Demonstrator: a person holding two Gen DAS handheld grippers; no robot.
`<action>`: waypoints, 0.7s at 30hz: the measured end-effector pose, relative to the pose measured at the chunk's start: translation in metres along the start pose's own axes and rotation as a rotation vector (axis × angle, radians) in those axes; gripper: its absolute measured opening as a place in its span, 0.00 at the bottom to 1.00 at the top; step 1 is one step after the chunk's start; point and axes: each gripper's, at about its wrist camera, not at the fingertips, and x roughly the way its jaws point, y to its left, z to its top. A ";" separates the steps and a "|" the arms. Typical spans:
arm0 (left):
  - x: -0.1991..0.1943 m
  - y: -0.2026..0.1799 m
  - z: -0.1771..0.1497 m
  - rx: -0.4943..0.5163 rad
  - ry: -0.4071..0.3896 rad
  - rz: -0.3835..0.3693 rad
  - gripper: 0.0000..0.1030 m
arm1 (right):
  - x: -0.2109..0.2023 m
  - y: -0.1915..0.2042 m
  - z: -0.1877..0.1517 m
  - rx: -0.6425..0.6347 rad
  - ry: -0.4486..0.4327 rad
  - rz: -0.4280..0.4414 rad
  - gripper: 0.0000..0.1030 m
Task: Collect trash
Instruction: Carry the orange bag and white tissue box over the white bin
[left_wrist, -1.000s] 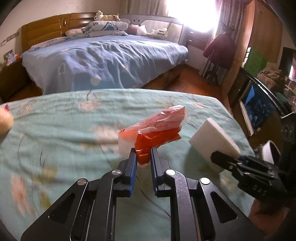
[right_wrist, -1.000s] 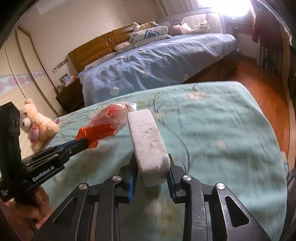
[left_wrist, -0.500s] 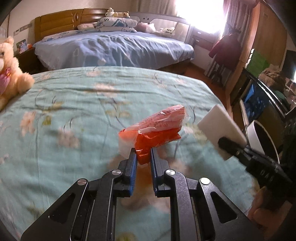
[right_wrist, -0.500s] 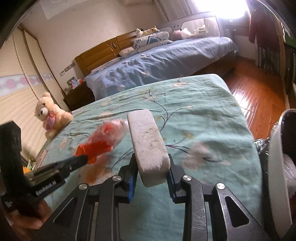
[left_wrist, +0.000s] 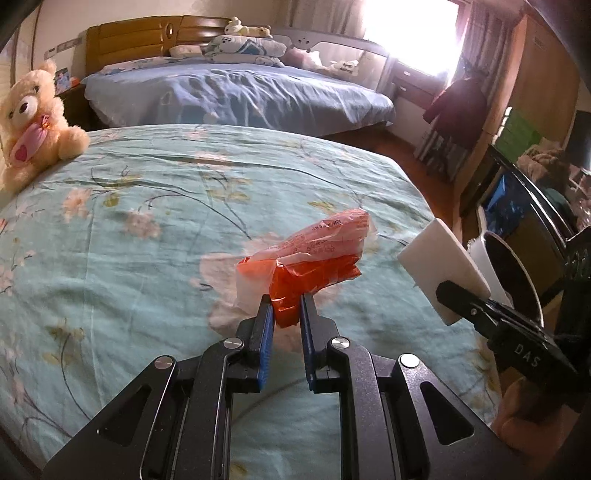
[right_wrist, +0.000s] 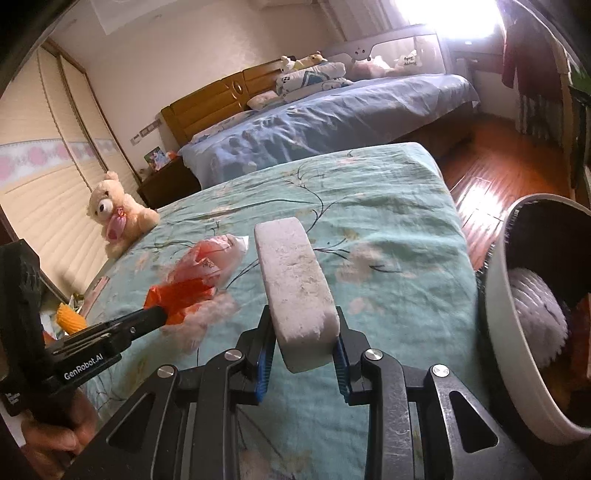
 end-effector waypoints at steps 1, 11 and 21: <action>-0.001 -0.004 0.000 0.011 0.000 -0.002 0.12 | -0.003 0.000 -0.001 0.007 -0.003 -0.002 0.28; -0.010 -0.038 -0.008 0.126 0.004 -0.039 0.12 | -0.033 -0.002 -0.015 0.034 -0.056 -0.052 0.28; -0.013 -0.053 -0.007 0.163 -0.006 -0.087 0.12 | -0.060 -0.007 -0.017 0.039 -0.087 -0.114 0.28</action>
